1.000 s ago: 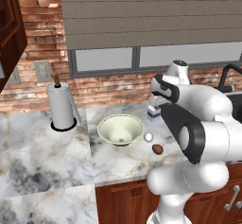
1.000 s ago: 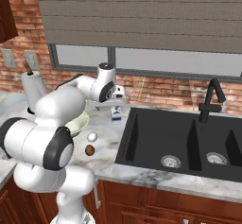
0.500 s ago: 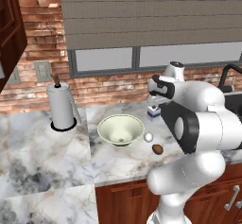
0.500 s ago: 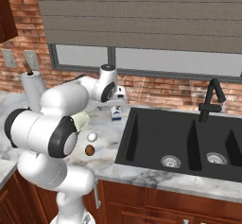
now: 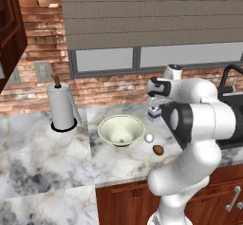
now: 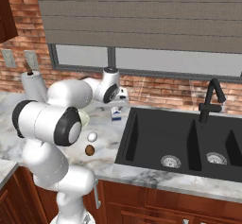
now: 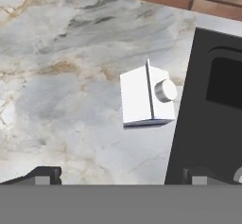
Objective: Gather the eggs and milk located in the vicinity of the sink area and place them right next to the bowl.
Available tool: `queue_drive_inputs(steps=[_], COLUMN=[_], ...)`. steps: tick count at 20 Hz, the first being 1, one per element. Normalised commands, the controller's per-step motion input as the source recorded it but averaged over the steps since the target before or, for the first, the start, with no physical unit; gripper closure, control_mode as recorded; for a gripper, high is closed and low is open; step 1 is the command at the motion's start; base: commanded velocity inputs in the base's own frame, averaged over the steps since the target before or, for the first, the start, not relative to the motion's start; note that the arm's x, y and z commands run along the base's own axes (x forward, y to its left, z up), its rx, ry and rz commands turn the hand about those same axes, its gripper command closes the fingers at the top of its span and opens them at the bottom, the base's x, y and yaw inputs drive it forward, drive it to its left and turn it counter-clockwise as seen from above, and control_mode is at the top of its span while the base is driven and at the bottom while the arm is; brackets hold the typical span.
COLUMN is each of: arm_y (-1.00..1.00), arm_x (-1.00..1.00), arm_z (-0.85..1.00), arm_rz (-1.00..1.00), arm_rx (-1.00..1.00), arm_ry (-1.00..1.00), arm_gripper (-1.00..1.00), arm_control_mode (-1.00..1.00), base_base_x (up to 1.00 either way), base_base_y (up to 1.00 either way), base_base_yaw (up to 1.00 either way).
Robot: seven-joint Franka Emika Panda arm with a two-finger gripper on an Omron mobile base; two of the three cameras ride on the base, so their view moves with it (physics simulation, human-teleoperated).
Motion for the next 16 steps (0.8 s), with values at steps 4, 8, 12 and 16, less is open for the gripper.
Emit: queue_drive_inputs(steps=[4,8,12,16], arm_y=[-0.03,0.00,0.00,0.00], arm_x=[0.24,0.28,0.30,0.28], arm_z=[-0.17,-0.16,-0.14,-0.13], arm_rz=[0.00,0.00,0.00,0.00], arm_rx=[0.00,0.00,0.00,0.00], arm_ry=[0.00,0.00,0.00,0.00], arm_gripper=[-1.00,-1.00,-1.00,-1.00], arm_control_mode=[-1.00,-1.00,-1.00,-1.00], base_base_x=[0.00,0.00,0.00,0.00], base_base_y=[0.00,0.00,0.00,0.00], base_base_yaw=[0.00,0.00,0.00,0.00])
